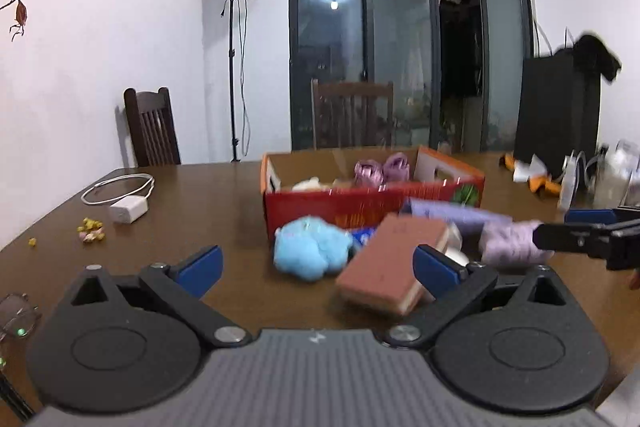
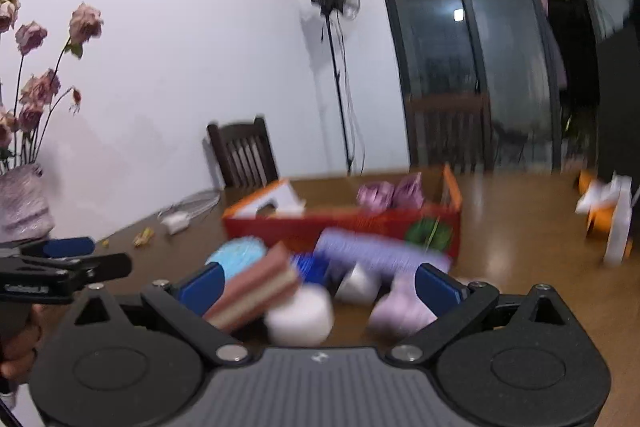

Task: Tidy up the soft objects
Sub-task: 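Return to the pile and grasp the pink layered sponge block, then carry the pink sponge block into the box and release it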

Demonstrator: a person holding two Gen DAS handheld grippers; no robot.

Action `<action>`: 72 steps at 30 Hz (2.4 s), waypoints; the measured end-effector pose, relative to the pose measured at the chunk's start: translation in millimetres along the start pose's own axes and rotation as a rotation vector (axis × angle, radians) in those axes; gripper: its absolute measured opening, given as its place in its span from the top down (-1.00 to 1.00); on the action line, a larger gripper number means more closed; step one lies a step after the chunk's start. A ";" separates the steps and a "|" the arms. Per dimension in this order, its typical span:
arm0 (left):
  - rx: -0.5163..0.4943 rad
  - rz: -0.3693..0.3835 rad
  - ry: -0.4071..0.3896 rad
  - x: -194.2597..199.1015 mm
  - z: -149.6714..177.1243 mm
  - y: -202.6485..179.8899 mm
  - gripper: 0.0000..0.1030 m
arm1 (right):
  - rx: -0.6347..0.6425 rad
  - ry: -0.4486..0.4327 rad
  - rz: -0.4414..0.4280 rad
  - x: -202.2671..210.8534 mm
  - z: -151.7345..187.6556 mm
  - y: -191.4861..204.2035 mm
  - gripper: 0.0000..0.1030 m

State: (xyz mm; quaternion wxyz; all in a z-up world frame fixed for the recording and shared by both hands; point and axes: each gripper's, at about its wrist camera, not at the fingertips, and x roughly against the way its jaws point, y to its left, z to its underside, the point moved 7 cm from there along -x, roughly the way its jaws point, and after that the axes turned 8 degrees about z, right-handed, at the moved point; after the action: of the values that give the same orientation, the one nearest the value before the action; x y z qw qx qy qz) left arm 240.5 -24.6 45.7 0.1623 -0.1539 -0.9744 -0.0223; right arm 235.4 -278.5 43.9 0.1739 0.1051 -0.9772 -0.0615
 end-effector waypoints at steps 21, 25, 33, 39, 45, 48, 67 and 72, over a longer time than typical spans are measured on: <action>0.467 0.316 0.202 -82.4 27.1 16.0 -0.28 | -0.051 0.135 -0.099 -78.9 -10.9 20.6 -0.21; 0.628 0.401 0.243 -103.9 36.3 23.7 0.10 | -0.066 0.122 -0.122 -112.1 -22.6 29.2 -0.11; 0.557 0.429 0.157 -71.4 14.4 25.0 0.13 | -0.067 0.146 -0.197 -108.4 -23.3 39.0 0.38; 0.453 0.509 0.209 -47.5 19.0 4.4 0.09 | -0.019 0.199 -0.217 -55.7 -7.0 33.8 0.38; 0.445 0.539 0.288 -39.0 41.4 -13.5 0.08 | -0.116 0.304 -0.174 -24.0 38.2 8.8 0.34; 0.431 0.505 0.272 -40.5 39.1 -8.8 0.02 | -0.166 0.271 -0.146 -17.7 35.9 -4.9 0.32; 0.481 0.598 0.201 -76.1 -1.0 -18.8 0.17 | -0.237 0.213 -0.185 -40.8 8.6 -15.4 0.25; 0.408 0.596 0.079 -140.7 -84.5 -22.2 0.17 | -0.146 0.068 -0.149 -76.4 -75.8 -38.2 0.27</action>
State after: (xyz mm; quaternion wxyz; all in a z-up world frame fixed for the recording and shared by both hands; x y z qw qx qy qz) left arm 386.5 -94.8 80.4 0.2266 -0.3948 -0.8640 0.2151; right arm 339.3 -304.5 83.5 0.2090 0.1665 -0.9532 -0.1416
